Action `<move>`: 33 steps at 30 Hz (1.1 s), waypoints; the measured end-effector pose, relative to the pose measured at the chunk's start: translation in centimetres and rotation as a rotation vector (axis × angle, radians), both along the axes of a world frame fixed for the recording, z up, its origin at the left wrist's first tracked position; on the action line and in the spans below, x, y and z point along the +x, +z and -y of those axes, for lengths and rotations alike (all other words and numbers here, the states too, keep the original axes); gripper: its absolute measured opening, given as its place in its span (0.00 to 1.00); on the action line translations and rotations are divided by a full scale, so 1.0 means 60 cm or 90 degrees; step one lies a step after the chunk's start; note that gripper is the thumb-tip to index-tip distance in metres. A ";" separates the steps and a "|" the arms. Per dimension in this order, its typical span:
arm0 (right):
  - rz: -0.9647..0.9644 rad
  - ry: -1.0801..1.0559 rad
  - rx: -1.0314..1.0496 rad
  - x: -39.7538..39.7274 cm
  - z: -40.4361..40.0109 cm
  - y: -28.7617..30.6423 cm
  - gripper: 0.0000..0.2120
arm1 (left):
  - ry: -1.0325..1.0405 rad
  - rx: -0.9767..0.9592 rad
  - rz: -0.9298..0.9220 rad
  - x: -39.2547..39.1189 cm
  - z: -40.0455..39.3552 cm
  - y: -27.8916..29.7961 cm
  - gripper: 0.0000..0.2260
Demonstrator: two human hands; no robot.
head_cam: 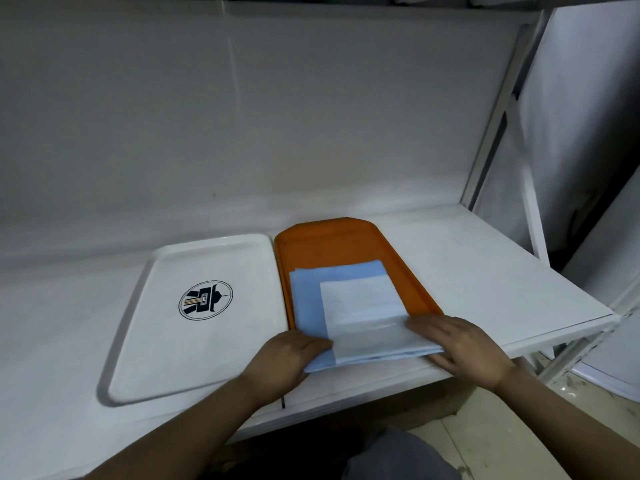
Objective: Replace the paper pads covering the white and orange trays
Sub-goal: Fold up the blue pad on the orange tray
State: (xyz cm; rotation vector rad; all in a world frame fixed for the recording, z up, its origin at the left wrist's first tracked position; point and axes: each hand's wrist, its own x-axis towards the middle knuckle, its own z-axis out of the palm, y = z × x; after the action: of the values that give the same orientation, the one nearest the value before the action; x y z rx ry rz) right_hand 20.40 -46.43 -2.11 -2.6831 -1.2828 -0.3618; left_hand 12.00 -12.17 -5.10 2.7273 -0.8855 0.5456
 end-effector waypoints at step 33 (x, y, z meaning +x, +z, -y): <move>-0.555 -0.288 0.365 0.099 -0.084 0.007 0.08 | 0.324 -0.123 -0.352 0.084 0.001 0.045 0.21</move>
State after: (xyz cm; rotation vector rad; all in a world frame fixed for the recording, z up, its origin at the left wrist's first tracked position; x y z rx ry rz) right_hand 26.36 -41.36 -1.71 -2.1563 -0.2612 0.3350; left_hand 17.04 -12.22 -2.38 2.6857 -0.0026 -0.0624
